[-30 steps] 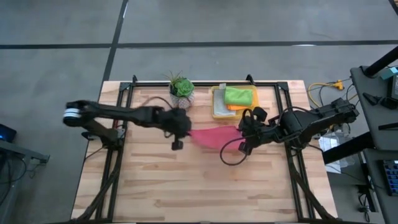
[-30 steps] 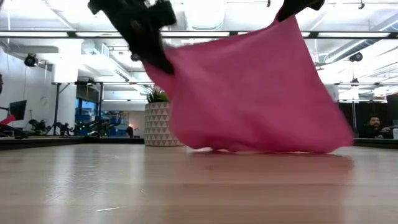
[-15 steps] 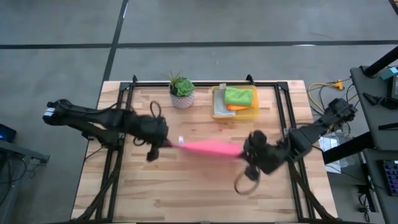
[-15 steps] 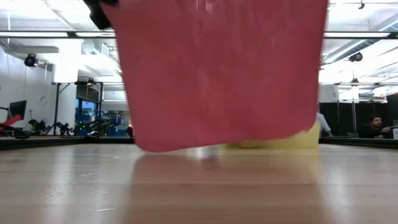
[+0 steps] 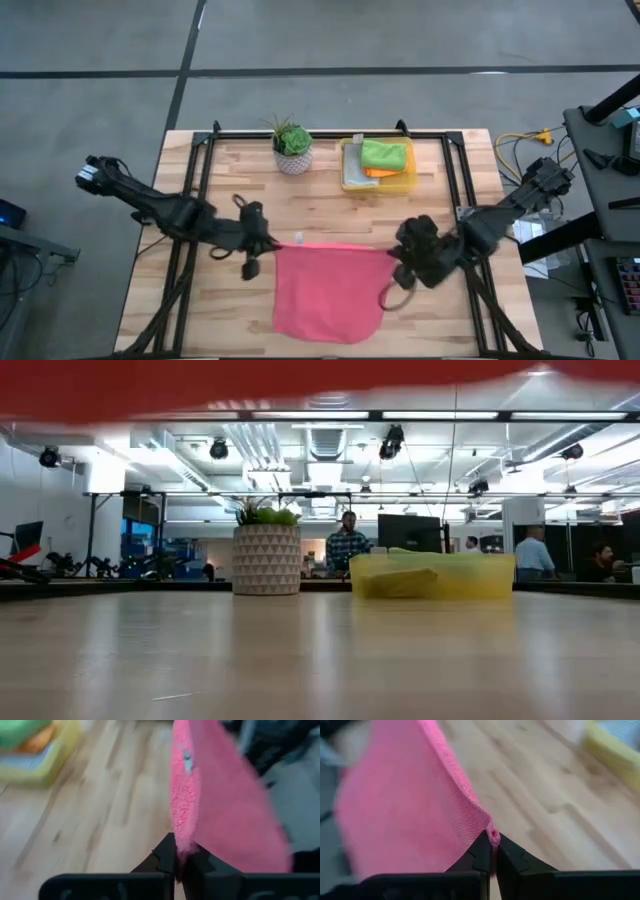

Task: Fold microfiber towels
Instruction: Fold the pink microfiber cloth

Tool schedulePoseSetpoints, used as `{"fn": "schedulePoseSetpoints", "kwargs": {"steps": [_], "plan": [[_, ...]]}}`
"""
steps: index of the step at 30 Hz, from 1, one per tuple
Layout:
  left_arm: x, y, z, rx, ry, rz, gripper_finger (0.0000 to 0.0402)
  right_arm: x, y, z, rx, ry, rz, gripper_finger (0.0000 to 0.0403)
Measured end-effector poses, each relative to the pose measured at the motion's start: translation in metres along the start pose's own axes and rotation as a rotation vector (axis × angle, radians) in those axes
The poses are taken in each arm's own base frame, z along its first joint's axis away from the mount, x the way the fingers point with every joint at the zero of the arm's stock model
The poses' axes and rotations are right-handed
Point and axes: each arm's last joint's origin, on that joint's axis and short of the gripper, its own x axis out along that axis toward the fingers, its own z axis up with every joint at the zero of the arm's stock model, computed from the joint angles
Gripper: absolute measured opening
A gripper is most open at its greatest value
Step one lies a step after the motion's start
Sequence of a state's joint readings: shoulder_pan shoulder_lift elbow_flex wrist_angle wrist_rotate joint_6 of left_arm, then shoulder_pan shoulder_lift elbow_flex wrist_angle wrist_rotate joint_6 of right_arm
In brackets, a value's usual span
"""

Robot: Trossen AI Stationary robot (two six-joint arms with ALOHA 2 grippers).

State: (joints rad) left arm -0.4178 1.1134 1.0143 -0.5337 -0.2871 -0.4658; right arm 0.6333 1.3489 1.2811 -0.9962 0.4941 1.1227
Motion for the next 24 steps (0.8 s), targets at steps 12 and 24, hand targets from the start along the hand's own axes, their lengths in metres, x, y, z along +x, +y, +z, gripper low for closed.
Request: {"fn": "schedulePoseSetpoints", "kwargs": {"steps": [12,24], "plan": [[0.103,0.055,-0.035,0.054,0.187,0.331,0.0,0.104,-0.071,-0.01,0.083,0.013,-0.192,0.0008],[0.12,0.097,-0.035,0.1,0.173,0.508,0.0,0.115,-0.095,-0.006,0.07,-0.113,-0.356,0.0008]]}}
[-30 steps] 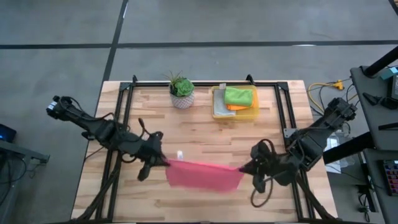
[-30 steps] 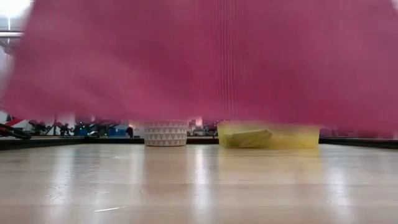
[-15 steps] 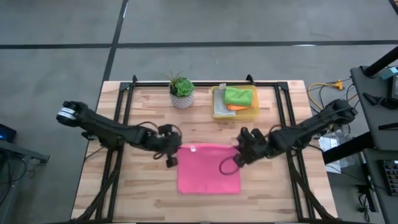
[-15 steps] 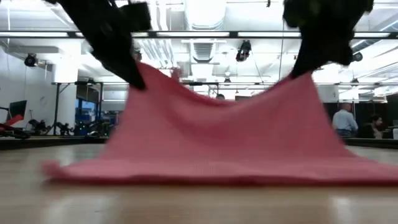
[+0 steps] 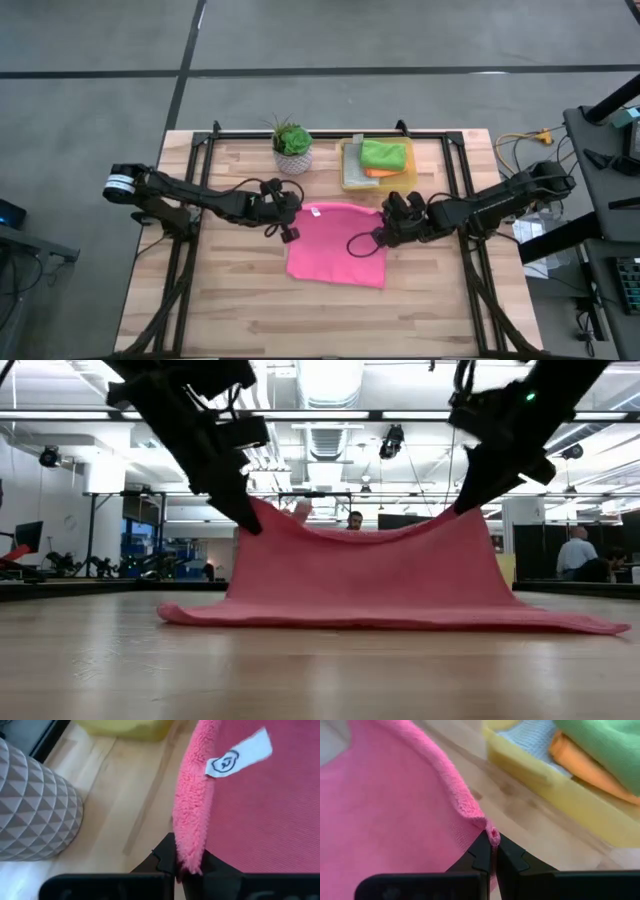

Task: Fold microfiber towels
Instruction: Fold the pink microfiber cloth

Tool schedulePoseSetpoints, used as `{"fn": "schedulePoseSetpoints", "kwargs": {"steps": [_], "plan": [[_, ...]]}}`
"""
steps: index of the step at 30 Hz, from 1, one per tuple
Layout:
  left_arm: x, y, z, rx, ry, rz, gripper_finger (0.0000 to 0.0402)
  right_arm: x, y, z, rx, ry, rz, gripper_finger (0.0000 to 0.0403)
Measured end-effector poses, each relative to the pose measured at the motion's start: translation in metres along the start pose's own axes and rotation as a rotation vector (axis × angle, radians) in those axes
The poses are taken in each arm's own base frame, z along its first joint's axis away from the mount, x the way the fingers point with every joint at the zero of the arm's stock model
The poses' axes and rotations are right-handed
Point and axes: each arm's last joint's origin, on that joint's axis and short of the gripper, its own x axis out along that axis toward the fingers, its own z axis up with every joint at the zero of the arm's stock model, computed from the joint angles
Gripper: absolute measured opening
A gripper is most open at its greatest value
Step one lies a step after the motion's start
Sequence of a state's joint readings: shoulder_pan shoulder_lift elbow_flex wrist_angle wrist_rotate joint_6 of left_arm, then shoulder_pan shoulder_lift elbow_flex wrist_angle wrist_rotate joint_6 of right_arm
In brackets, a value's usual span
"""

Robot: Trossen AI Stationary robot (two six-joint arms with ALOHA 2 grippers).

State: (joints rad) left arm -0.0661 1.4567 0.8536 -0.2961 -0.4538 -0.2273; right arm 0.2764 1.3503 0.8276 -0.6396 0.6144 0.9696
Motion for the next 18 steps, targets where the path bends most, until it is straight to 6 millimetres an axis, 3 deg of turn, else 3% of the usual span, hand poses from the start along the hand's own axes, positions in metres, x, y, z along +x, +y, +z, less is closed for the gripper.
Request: {"fn": "schedulePoseSetpoints", "kwargs": {"steps": [9,18], "plan": [[-0.019,-0.032,-0.033,0.11,-0.021,-0.137,0.0,-0.023,0.026,-0.042,-0.067,-0.074,0.172,0.0008],[-0.022,-0.06,-0.06,0.14,-0.063,-0.334,0.0,-0.02,0.035,-0.09,-0.039,0.012,0.206,0.0008]]}}
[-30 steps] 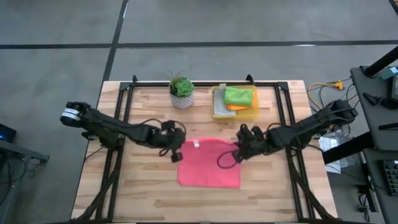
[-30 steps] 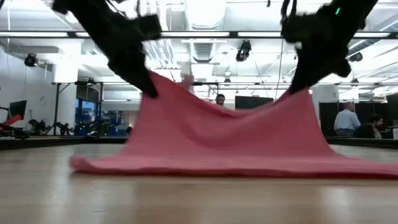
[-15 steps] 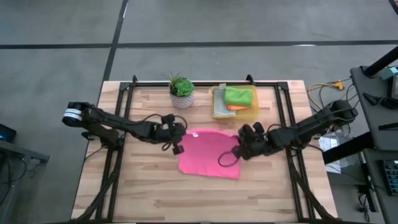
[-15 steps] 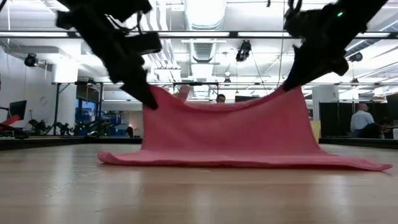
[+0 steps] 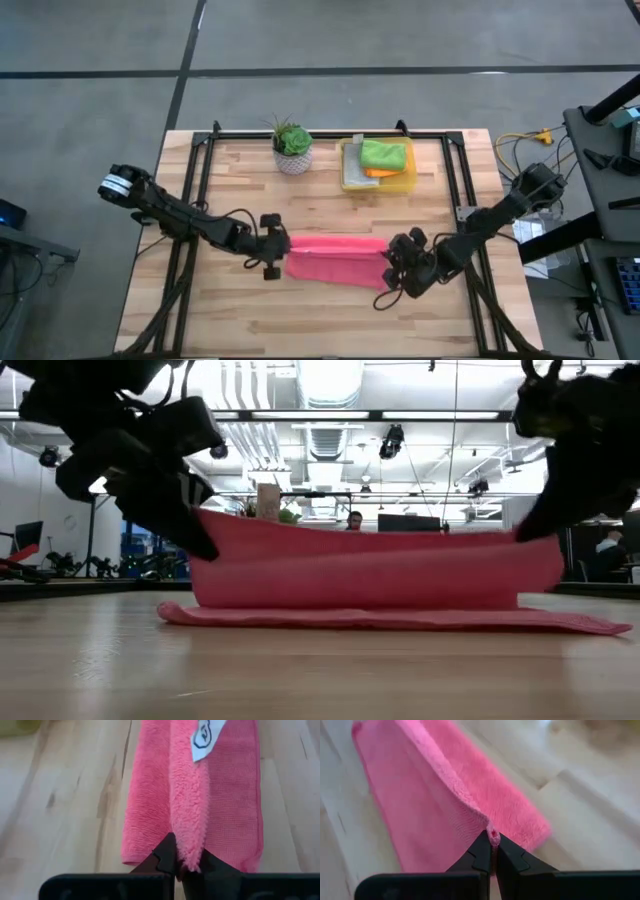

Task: Fold microfiber towels
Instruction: Fold the pink microfiber cloth

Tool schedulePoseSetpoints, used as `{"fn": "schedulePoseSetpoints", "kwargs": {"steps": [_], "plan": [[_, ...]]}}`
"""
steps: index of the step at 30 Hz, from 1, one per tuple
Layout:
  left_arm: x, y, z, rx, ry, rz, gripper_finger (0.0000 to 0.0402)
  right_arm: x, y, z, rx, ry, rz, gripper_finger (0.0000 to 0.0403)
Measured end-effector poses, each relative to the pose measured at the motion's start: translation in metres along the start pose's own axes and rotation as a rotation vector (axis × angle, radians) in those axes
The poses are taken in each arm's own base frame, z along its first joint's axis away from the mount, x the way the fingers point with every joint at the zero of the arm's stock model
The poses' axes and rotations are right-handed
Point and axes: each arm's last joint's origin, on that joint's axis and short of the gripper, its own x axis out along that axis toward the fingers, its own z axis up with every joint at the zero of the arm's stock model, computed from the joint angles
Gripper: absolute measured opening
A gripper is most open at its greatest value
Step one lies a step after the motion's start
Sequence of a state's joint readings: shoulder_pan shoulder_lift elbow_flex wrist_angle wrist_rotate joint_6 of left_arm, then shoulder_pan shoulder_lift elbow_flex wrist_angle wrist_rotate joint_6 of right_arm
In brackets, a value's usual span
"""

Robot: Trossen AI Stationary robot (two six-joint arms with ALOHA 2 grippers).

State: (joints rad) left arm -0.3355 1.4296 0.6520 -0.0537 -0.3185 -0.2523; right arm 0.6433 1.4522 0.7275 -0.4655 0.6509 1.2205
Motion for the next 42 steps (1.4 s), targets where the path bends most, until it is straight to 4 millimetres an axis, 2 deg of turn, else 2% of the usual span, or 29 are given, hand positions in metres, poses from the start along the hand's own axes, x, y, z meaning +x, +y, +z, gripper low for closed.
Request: {"fn": "schedulePoseSetpoints", "kwargs": {"steps": [9,17,21,29,34,38,42], "plan": [[0.003,-0.001,-0.006,-0.029,0.01,-0.037,0.0,0.022,0.023,-0.023,0.006,0.055,0.107,0.0008],[0.003,-0.006,-0.006,0.003,0.037,-0.202,0.0,0.037,0.026,-0.039,0.025,0.171,0.104,0.002],[0.003,-0.006,-0.011,0.029,0.064,-0.26,0.0016,0.036,0.029,-0.038,0.038,0.185,0.141,0.0055],[-0.003,-0.004,-0.011,-0.002,0.049,-0.265,0.0124,0.014,0.03,-0.022,0.069,0.161,0.231,0.0153],[-0.012,0.0,-0.003,-0.053,-0.003,-0.25,0.0169,-0.002,0.032,-0.008,0.093,0.122,0.31,0.0185],[-0.016,0.004,0.003,-0.059,-0.045,-0.202,0.017,0.0,0.03,-0.006,0.124,0.128,0.287,0.0181],[-0.018,0.003,0.013,-0.001,-0.068,-0.25,0.0121,0.01,0.028,-0.006,0.16,0.137,0.247,0.0148]]}}
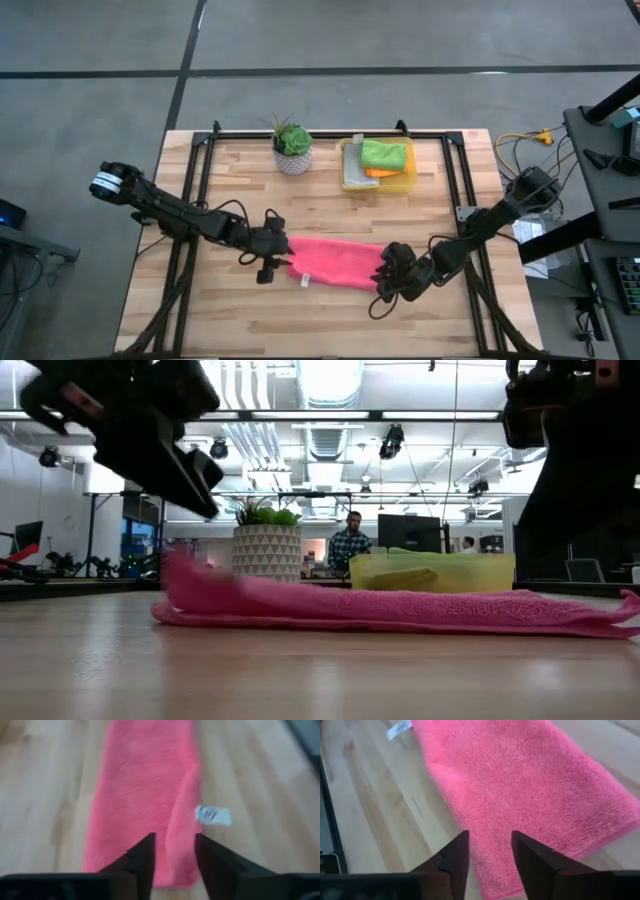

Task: Fold microfiber towels
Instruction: Fold the pink microfiber cloth

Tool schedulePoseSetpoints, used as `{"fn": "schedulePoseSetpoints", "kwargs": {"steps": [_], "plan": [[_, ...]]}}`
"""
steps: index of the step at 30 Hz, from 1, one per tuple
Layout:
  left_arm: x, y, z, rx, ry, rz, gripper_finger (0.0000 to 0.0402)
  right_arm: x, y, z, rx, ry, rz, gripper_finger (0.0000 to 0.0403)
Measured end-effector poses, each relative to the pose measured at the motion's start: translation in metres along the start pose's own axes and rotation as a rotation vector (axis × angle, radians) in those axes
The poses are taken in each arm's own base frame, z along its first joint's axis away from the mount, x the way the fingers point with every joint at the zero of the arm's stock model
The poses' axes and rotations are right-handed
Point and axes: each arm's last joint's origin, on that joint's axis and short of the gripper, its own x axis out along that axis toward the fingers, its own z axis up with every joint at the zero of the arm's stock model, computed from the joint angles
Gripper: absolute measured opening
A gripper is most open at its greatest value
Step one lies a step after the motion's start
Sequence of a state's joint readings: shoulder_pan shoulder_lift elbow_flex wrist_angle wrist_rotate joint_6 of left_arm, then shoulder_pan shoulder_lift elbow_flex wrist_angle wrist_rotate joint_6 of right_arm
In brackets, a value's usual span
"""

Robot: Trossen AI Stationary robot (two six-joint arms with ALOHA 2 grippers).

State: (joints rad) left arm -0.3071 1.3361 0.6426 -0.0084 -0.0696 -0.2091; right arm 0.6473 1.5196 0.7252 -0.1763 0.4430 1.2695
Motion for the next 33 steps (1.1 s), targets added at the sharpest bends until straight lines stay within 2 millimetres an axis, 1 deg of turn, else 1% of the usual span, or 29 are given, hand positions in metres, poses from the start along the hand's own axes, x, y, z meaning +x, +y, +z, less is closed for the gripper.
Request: {"fn": "schedulePoseSetpoints", "kwargs": {"steps": [4,5,6,9,13,16,18,21,24,27,30,33], "plan": [[-0.002,-0.004,0.011,0.008,-0.022,-0.066,0.0029,0.005,-0.001,0.0,0.014,0.022,-0.011,0.0101],[-0.002,-0.004,0.012,0.006,-0.03,-0.063,0.0016,0.006,-0.001,0.0,0.018,0.025,-0.012,0.009],[-0.003,-0.003,0.013,0.005,-0.034,-0.041,0.001,0.006,-0.002,0.0,0.026,0.028,-0.013,0.0079],[0.005,0.005,0.01,-0.001,-0.026,0.075,0.0006,0.007,-0.003,0.001,0.047,0.026,-0.021,0.0048],[0.026,0.026,0.001,-0.023,0.046,0.14,0.0001,0.009,-0.007,0.004,0.056,0.028,-0.034,0.0017],[0.044,0.042,-0.008,-0.06,0.098,0.14,0.0,0.013,-0.013,0.007,0.064,0.074,-0.041,0.001],[0.052,0.051,-0.015,-0.079,0.143,0.164,0.0,0.016,-0.018,0.007,0.071,0.105,-0.055,0.0009],[0.058,0.057,-0.02,-0.1,0.175,0.177,0.0,0.023,-0.028,0.008,0.075,0.114,-0.097,0.0009],[0.058,0.057,-0.022,-0.15,0.194,0.18,0.0,0.031,-0.039,0.013,0.069,0.12,-0.157,0.0009],[0.057,0.053,-0.025,-0.234,0.215,0.146,0.0,0.04,-0.049,0.024,0.062,0.128,-0.212,0.0008],[0.057,0.041,-0.026,-0.313,0.225,0.094,0.0,0.048,-0.059,0.04,0.017,0.122,-0.239,0.0008],[0.057,0.024,-0.028,-0.345,0.237,0.058,0.0,0.054,-0.067,0.059,-0.04,0.11,-0.263,0.0008]]}}
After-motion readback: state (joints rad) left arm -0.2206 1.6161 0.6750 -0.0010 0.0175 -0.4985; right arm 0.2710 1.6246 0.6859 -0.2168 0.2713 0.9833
